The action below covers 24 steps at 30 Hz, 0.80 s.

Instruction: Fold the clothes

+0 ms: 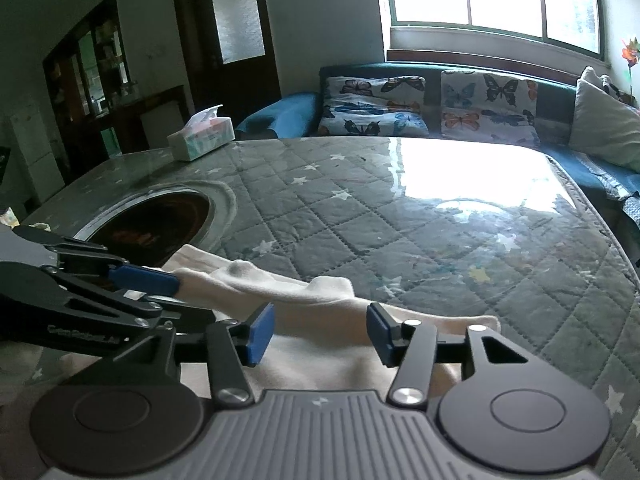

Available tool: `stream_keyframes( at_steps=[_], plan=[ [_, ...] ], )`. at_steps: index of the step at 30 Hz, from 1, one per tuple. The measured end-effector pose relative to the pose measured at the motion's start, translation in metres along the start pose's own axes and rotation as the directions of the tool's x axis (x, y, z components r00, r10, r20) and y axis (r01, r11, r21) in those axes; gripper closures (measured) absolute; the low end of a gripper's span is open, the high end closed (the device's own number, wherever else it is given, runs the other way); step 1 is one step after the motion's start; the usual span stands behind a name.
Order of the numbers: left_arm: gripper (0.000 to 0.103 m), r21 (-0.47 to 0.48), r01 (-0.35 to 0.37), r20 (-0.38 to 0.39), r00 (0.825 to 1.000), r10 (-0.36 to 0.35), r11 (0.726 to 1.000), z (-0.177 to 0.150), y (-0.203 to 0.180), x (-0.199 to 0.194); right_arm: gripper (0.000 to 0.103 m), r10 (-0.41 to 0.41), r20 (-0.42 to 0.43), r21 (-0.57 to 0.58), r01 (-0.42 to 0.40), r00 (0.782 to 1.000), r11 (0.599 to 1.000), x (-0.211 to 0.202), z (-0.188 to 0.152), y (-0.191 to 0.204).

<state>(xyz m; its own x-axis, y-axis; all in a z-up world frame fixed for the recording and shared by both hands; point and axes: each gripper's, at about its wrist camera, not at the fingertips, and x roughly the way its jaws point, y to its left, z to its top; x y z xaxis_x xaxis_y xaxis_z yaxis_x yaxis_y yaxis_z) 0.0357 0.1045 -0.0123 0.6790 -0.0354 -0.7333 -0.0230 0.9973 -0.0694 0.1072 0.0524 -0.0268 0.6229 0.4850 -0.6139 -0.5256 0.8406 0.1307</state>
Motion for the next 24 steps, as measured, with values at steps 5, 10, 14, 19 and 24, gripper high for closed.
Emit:
stream_keyframes(
  at_steps=[5, 10, 14, 19, 24],
  plan=[
    [0.044, 0.009, -0.014, 0.002, 1.0, 0.014, 1.0, -0.003, -0.001, -0.001, 0.04, 0.032, -0.002, -0.015, -0.032, 0.999, 0.999, -0.006, -0.005, 0.009],
    [0.041, -0.001, -0.017, 0.008, 1.0, 0.017, 1.0, -0.008, 0.002, -0.006, 0.035, 0.058, -0.013, -0.029, -0.058, 0.998, 0.998, -0.013, -0.015, 0.02],
    [0.039, -0.002, -0.028, 0.016, 0.999, 0.028, 1.0, -0.016, 0.004, -0.013, 0.027, 0.052, -0.008, -0.044, -0.053, 0.999, 0.998, -0.019, -0.022, 0.029],
    [0.041, 0.008, -0.042, 0.036, 0.998, 0.041, 0.999, -0.032, 0.005, -0.027, 0.027, 0.048, 0.006, -0.053, -0.048, 0.999, 0.997, -0.031, -0.03, 0.035],
    [0.053, 0.006, -0.048, 0.051, 0.998, 0.047, 0.999, -0.044, 0.007, -0.035, 0.037, 0.025, 0.028, -0.067, -0.023, 0.999, 0.997, -0.046, -0.036, 0.037]
  ],
)
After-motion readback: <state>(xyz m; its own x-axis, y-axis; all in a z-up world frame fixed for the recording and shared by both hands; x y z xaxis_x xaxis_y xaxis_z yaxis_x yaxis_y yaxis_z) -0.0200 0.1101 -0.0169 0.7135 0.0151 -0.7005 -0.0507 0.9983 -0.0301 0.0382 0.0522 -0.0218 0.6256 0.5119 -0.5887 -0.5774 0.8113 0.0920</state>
